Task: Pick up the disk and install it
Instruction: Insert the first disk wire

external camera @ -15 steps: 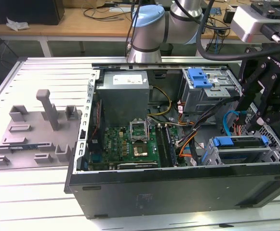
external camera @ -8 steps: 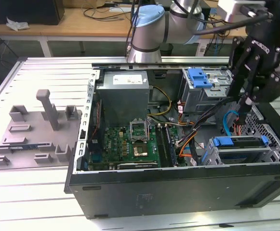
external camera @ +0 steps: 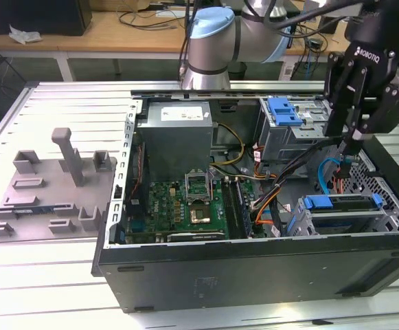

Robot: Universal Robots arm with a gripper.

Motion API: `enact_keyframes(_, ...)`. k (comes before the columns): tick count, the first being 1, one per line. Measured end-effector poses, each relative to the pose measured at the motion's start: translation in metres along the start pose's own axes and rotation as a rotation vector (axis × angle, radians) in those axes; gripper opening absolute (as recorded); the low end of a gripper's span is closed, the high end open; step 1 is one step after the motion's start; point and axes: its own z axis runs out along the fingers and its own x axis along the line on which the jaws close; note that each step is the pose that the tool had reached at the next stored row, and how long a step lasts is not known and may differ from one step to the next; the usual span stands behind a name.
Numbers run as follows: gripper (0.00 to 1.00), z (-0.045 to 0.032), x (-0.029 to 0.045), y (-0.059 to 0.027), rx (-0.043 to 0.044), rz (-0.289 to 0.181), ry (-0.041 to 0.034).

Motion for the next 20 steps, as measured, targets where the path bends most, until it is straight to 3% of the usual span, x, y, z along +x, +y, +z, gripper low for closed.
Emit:
enact_keyframes(1,0.50,-0.0004,-0.0018,-0.0008,-0.0030,0.000,0.0208)
enact_keyframes(2,0.50,-0.0005,-0.0031,-0.0016,-0.0052,0.000,0.0370)
enact_keyframes(3,0.50,-0.0010,-0.0043,-0.0031,-0.0085,0.000,0.0601)
enact_keyframes(5,0.50,-0.0009,-0.0051,-0.0060,-0.0123,0.001,0.0862)
enact_keyframes(7,0.50,-0.0010,-0.0052,-0.0085,-0.0150,0.007,0.0987)
enact_keyframes(13,0.50,-0.0007,-0.0051,-0.0147,-0.0267,0.044,0.1265)
enact_keyframes(15,0.50,-0.0009,-0.0062,-0.0167,-0.0294,0.053,0.1421)
enact_keyframes(19,0.50,-0.0015,-0.0082,-0.0171,-0.0300,0.055,0.1524)
enact_keyframes(20,0.50,-0.0021,-0.0128,-0.0174,-0.0298,0.055,0.1575)
